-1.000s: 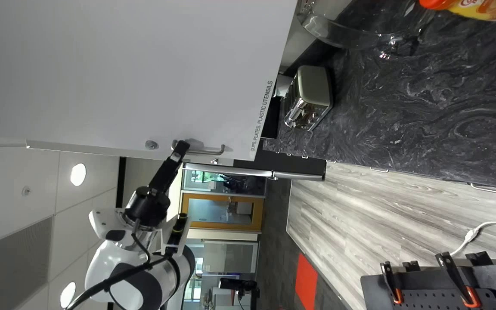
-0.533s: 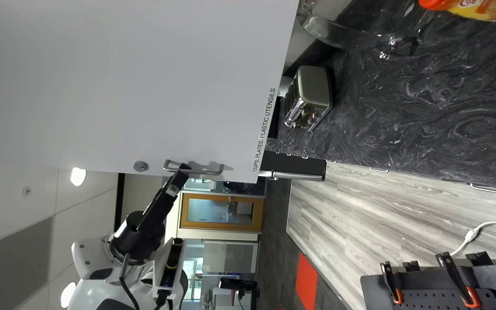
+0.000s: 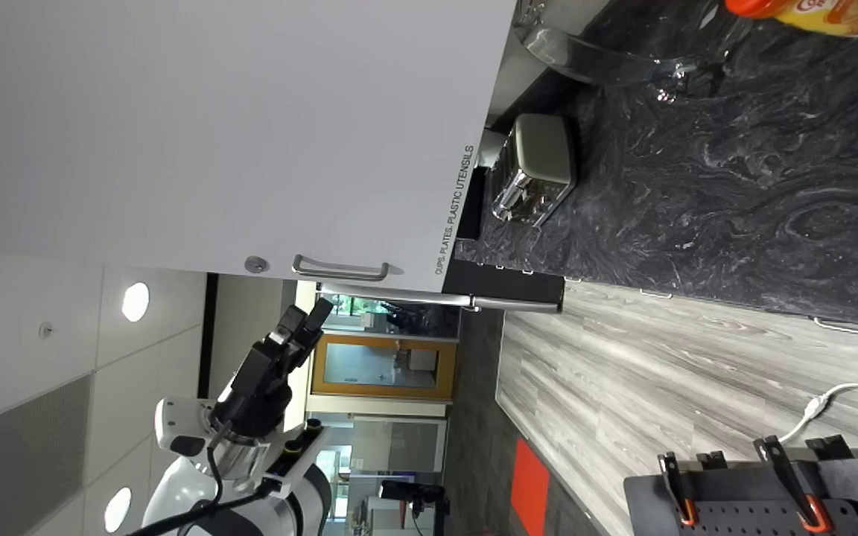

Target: Open the door on the right side of the cupboard

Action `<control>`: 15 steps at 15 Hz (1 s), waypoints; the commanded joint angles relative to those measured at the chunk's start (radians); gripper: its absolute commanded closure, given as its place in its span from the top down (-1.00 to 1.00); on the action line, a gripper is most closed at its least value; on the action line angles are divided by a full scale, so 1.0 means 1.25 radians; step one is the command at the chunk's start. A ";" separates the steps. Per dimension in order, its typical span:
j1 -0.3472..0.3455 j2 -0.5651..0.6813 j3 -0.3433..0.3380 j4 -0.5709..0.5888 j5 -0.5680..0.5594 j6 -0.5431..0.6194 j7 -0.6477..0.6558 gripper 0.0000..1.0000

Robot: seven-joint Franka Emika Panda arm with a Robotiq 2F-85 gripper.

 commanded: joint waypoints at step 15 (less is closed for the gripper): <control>0.005 0.255 0.059 0.104 -0.035 0.205 -0.010 -0.15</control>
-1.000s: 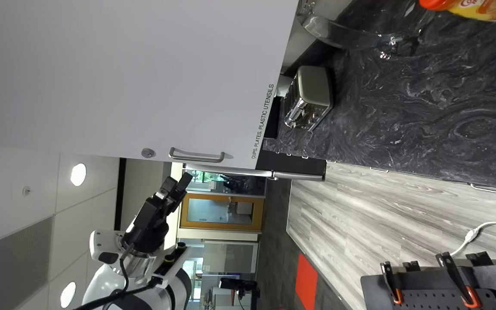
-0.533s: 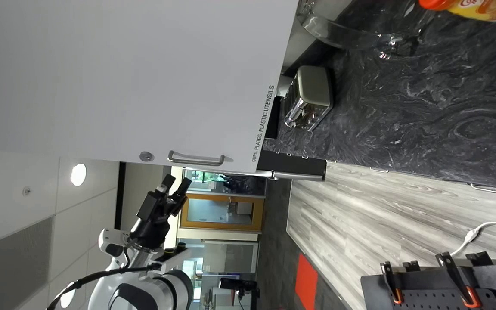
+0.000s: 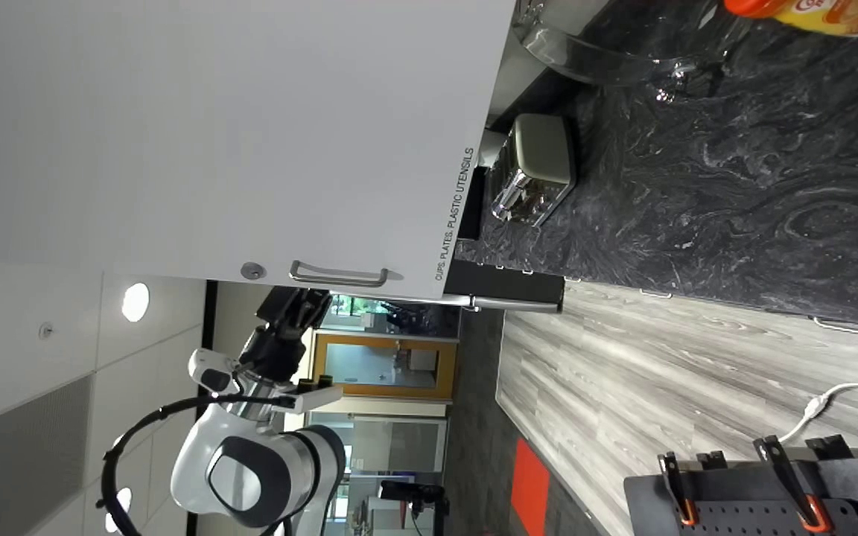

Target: Open the door on the right side of the cupboard

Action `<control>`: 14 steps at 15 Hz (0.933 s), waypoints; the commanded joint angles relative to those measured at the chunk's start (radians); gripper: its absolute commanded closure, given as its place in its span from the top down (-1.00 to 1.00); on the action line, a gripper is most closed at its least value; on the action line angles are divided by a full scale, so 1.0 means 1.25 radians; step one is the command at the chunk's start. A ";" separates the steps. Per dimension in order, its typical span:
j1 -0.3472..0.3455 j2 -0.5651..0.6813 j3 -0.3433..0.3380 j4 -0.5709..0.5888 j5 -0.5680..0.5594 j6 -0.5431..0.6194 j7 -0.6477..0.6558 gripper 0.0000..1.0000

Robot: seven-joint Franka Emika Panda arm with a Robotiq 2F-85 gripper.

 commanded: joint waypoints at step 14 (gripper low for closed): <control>-0.167 0.057 0.122 0.164 -0.280 -0.424 0.132 -1.00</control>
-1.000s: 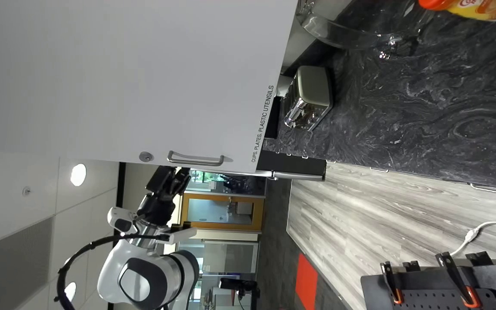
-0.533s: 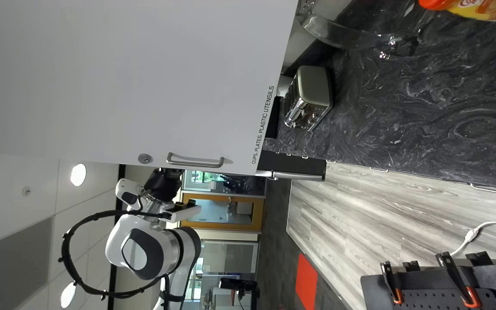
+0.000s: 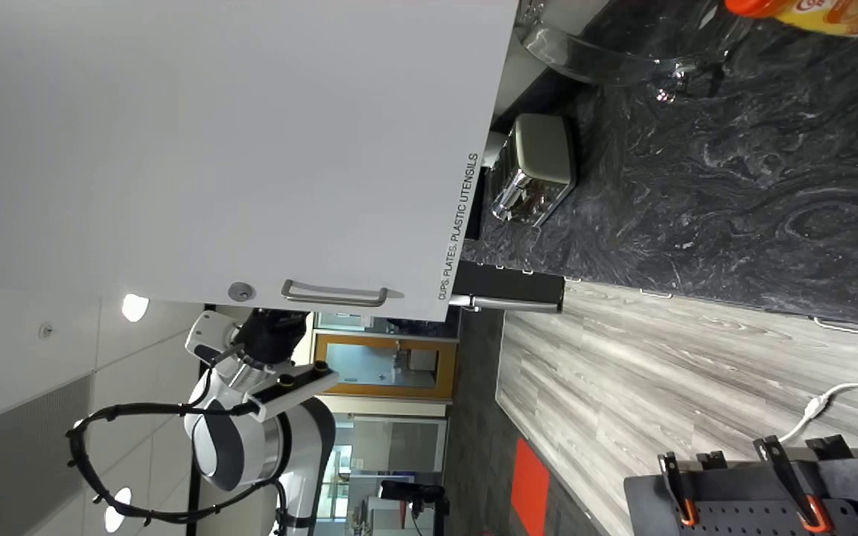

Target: Open the door on the right side of the cupboard

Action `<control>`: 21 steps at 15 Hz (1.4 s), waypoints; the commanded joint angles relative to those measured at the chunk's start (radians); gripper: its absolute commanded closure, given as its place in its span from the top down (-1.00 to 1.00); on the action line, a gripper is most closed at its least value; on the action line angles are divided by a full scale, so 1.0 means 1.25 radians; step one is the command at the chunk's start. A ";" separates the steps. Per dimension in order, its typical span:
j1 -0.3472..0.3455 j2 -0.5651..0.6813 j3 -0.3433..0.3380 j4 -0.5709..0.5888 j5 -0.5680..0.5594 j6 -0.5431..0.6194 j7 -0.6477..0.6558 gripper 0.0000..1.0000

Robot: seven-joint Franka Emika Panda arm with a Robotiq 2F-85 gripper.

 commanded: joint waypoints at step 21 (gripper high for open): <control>0.362 -0.018 -0.183 0.014 -0.292 -0.233 0.238 -1.00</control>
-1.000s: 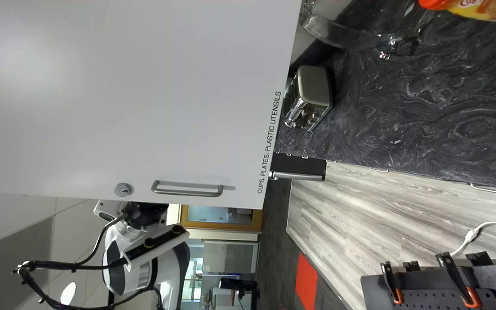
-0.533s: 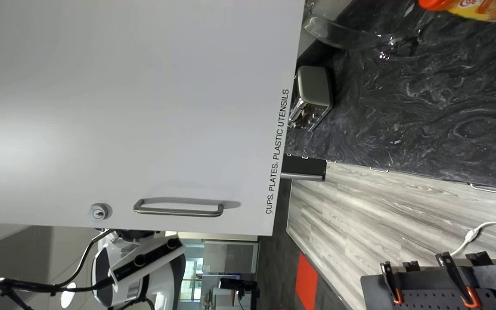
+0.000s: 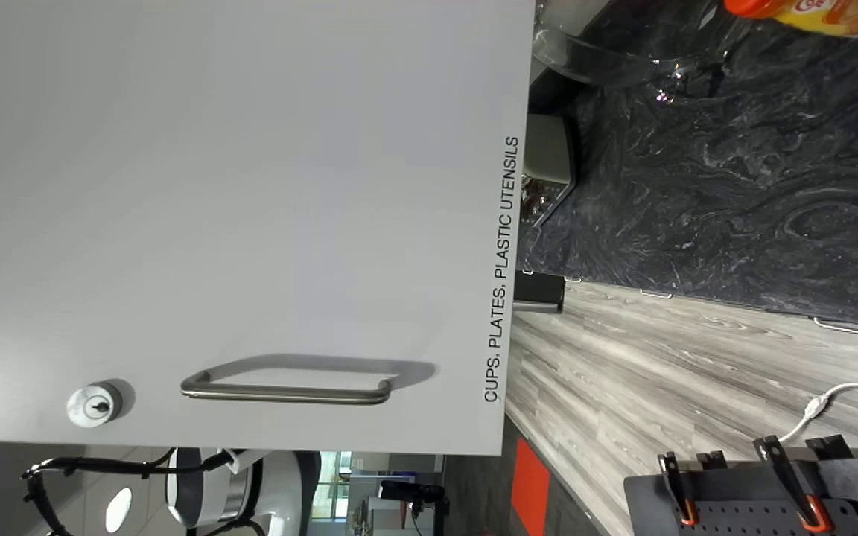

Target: Open the door on the right side of the cupboard

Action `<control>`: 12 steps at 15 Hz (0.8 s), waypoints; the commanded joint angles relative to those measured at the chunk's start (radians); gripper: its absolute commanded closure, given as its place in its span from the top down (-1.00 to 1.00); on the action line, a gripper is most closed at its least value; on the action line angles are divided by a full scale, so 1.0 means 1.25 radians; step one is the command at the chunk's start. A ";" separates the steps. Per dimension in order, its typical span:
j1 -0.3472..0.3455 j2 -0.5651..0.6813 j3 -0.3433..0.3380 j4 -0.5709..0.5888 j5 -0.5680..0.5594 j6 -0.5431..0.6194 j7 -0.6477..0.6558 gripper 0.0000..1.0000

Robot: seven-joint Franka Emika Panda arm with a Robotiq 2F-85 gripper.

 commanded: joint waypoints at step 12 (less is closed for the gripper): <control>0.043 0.021 0.001 0.002 0.029 0.108 0.119 -0.01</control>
